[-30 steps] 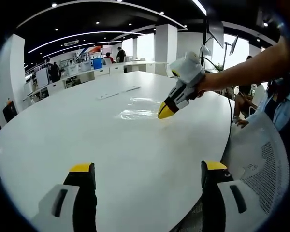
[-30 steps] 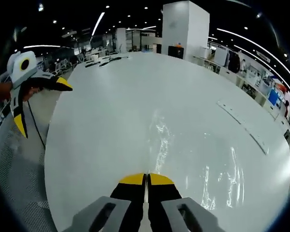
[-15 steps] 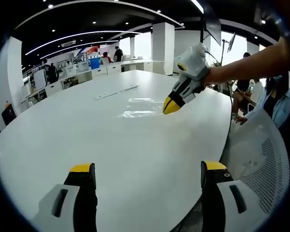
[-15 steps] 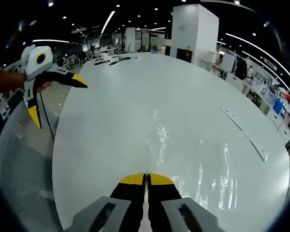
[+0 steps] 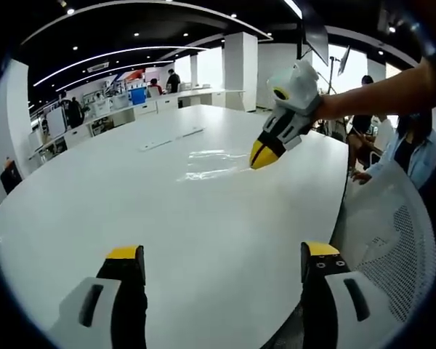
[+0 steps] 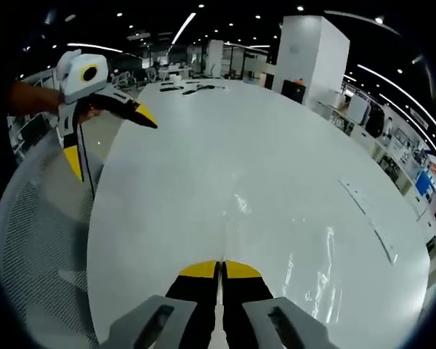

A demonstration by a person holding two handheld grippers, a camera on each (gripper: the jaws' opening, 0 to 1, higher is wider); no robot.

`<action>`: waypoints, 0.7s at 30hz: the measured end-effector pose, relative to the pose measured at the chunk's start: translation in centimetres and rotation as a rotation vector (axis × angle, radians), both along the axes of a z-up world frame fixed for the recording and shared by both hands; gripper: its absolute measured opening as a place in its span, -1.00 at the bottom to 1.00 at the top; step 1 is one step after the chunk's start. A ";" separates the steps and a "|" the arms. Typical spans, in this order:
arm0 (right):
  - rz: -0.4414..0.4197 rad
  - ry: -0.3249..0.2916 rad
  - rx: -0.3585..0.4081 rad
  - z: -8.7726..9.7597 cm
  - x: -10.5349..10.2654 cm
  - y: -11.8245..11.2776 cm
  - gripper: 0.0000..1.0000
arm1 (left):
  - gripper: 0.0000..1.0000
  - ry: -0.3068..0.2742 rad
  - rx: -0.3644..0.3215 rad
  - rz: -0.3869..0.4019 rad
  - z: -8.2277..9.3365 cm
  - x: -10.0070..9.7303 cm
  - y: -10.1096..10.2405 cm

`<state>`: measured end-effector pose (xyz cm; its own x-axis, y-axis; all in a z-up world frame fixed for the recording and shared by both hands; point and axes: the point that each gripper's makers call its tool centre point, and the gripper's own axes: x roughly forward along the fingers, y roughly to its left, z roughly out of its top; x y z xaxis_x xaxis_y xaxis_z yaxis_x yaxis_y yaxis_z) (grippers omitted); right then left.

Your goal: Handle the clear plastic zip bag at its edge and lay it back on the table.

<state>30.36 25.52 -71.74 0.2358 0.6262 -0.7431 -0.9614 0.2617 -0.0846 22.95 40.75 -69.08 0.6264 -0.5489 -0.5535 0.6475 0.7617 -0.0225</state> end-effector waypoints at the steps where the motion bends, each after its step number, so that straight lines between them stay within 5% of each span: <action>1: 0.003 -0.001 0.000 0.0 -0.1 0.0 -1.00 | 0.73 0.001 0.001 -0.001 0.0 0.0 0.0; 21: 0.081 -0.010 0.032 2.6 -2.3 0.8 -1.00 | 0.67 -0.005 0.022 -0.034 0.4 0.5 -0.6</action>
